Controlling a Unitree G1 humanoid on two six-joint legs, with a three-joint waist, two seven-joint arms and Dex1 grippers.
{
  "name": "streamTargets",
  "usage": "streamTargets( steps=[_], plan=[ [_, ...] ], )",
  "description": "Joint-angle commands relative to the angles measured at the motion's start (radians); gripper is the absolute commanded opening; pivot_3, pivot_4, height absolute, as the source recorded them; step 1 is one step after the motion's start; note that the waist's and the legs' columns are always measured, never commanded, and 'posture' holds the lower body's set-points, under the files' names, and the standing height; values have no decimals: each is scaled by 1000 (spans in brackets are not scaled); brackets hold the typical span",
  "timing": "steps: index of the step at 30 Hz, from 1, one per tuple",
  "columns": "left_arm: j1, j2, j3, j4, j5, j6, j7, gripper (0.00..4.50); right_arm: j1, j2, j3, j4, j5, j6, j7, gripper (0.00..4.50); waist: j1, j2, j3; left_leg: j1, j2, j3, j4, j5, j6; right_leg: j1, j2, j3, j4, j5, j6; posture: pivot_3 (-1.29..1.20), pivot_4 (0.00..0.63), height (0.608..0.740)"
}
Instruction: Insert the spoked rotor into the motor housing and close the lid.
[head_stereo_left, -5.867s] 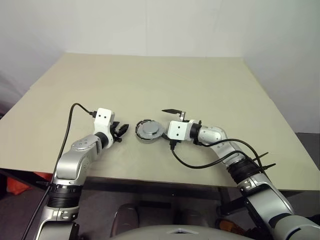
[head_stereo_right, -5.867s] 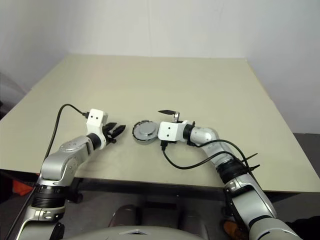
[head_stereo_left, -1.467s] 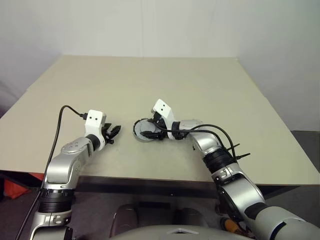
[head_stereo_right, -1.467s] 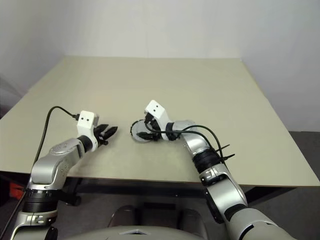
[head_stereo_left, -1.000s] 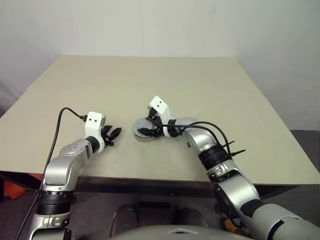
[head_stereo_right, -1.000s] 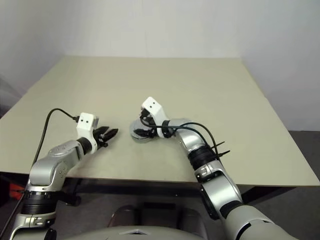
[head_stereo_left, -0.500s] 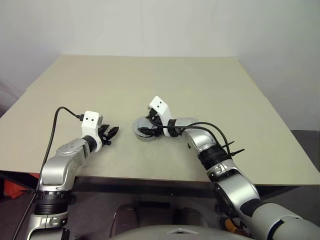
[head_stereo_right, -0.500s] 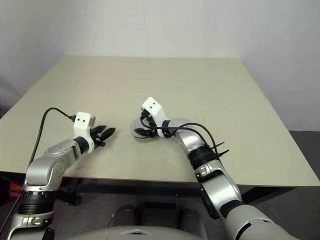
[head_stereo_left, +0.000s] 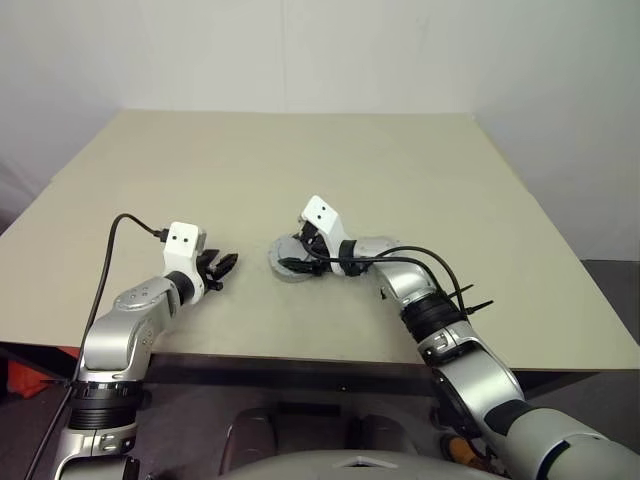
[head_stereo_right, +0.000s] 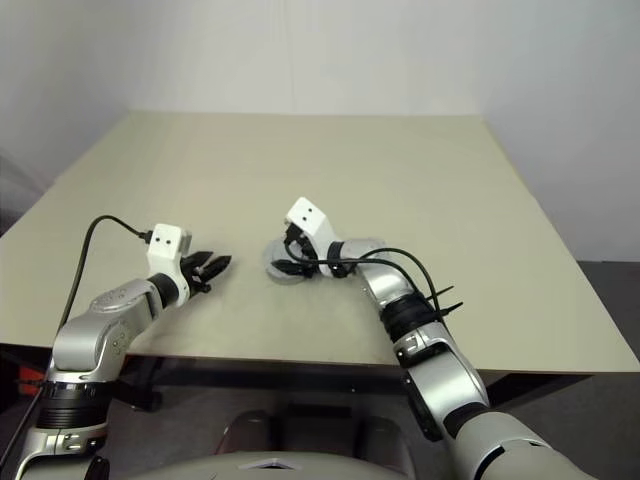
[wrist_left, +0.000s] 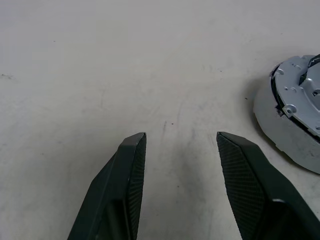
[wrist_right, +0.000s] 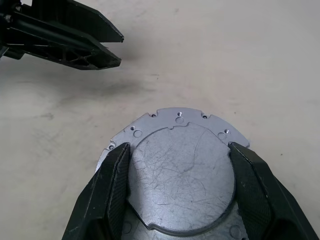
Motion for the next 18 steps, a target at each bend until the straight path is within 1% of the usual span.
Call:
streamTargets(
  steps=[1,18],
  plan=[
    [-10,10,8,-40,-1,-5,2,2370,-18,9,2,12,-11,-29,-18,2982,0,0,0,0,0,0,0,0,0,0,0,0,0,0,0,0,0,740],
    [-13,4,4,-46,-4,-1,4,2370,4,-20,28,55,-37,-68,17,2982,1,0,0,1,0,0,0,0,0,1,0,0,0,-1,2,0,0,740]
  ],
)
